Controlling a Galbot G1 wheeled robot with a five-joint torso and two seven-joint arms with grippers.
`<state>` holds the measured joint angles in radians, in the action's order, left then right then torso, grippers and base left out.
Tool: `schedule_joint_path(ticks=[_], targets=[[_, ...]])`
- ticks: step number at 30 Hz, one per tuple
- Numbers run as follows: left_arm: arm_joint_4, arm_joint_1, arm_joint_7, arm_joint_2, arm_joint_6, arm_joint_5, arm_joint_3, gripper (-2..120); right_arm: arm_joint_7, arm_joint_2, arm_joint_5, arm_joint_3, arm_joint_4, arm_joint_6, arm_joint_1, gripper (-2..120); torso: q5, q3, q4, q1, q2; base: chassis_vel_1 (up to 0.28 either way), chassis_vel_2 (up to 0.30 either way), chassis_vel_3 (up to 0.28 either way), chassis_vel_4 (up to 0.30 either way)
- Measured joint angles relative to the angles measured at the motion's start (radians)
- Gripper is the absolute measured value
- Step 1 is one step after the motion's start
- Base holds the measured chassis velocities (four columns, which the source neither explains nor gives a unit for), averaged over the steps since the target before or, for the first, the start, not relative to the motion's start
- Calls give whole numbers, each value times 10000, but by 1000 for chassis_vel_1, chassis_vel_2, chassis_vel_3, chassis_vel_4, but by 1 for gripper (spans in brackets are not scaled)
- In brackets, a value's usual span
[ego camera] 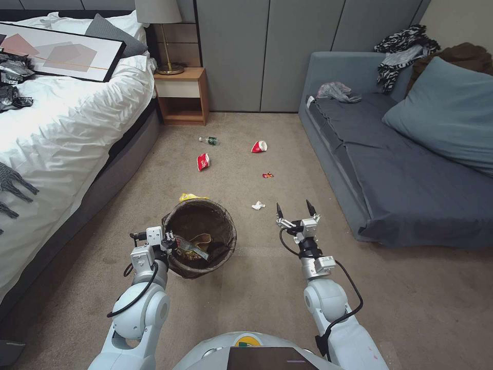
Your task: Pick up the trash bin, then pick up the garbage from the floor and place it into the trash bin.
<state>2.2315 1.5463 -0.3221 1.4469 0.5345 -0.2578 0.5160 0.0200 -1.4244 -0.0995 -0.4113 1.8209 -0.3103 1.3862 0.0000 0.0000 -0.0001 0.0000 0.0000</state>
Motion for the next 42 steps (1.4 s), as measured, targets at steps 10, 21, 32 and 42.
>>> schedule_joint_path(ticks=[10,21,32,42], targets=[[31,11,22,-7,12,28,-2,5,31,-9,-21,-57,-29,-30,-9,100,0,-1,2,0,1,-25,22,24,-19],[28,9,31,-6,12,48,-2,5,2,-7,-23,-75,-30,-30,-18,100,0,-1,1,0,1,-186,180,194,-189],[-8,-17,30,-2,12,90,1,5,-188,-1,57,-71,-81,-82,-10,100,0,0,0,0,1,-265,270,269,-262],[-12,-43,11,-14,32,117,1,5,-488,41,563,-95,-365,-747,-106,100,3,2,5,2,0,-336,335,333,-332]])
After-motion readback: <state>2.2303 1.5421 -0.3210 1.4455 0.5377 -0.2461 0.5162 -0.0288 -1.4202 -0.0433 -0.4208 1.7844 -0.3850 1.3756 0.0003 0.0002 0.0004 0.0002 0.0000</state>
